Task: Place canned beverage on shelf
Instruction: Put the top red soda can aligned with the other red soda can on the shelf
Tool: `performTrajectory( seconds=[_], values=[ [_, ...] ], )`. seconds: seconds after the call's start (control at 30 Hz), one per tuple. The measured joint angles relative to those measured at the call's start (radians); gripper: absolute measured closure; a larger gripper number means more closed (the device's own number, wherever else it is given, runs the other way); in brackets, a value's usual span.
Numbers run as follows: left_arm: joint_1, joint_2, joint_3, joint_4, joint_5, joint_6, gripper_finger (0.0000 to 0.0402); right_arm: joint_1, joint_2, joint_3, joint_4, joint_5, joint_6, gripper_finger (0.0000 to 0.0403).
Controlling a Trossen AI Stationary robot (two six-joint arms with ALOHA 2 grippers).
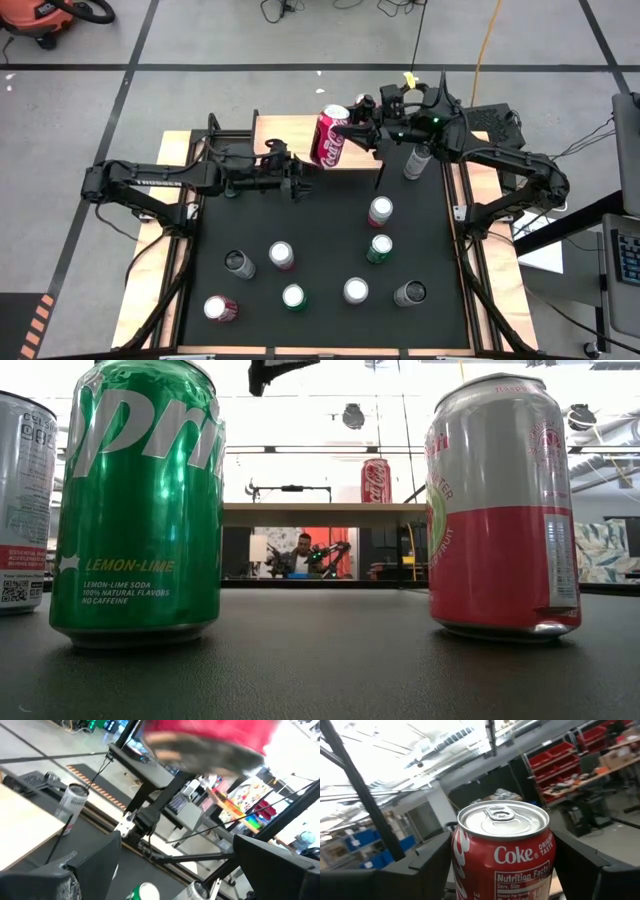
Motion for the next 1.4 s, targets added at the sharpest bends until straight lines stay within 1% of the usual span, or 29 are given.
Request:
performTrajectory(
  seconds=[0.33, 0.77, 0.83, 0.9, 1.0, 1.07, 1.23, 1.4],
  values=[
    [-0.001, -0.013, -0.001, 0.010, 0.002, 0.000, 0.0015, -0.053, -0.074, 0.000, -0.137, 0.003, -0.070, 0.0133],
    [-0.002, -0.013, 0.010, 0.016, 0.001, -0.001, 0.0015, -0.056, -0.154, 0.001, -0.307, 0.009, -0.124, 0.0133],
    [-0.002, -0.013, 0.027, 0.016, -0.019, 0.000, 0.0015, -0.056, -0.157, 0.001, -0.324, 0.010, -0.137, 0.0133],
    [-0.001, -0.014, 0.051, 0.011, -0.063, 0.006, 0.0015, -0.056, -0.159, 0.001, -0.349, 0.010, -0.155, 0.0133],
    [0.007, -0.014, 0.095, -0.002, -0.129, 0.051, 0.0015, -0.056, -0.160, 0.001, -0.370, 0.010, -0.176, 0.0133],
    [0.024, -0.014, 0.137, -0.028, -0.155, 0.065, 0.0015, -0.056, -0.159, 0.001, -0.375, 0.011, -0.176, 0.0133],
    [0.097, -0.015, 0.240, -0.154, -0.167, 0.079, 0.0015, -0.073, -0.159, 0.001, -0.375, 0.011, -0.204, 0.0133],
    [0.163, -0.014, 0.286, -0.164, -0.160, 0.079, 0.0015, -0.116, -0.160, 0.001, -0.407, 0.010, -0.233, 0.0133]
  ],
)
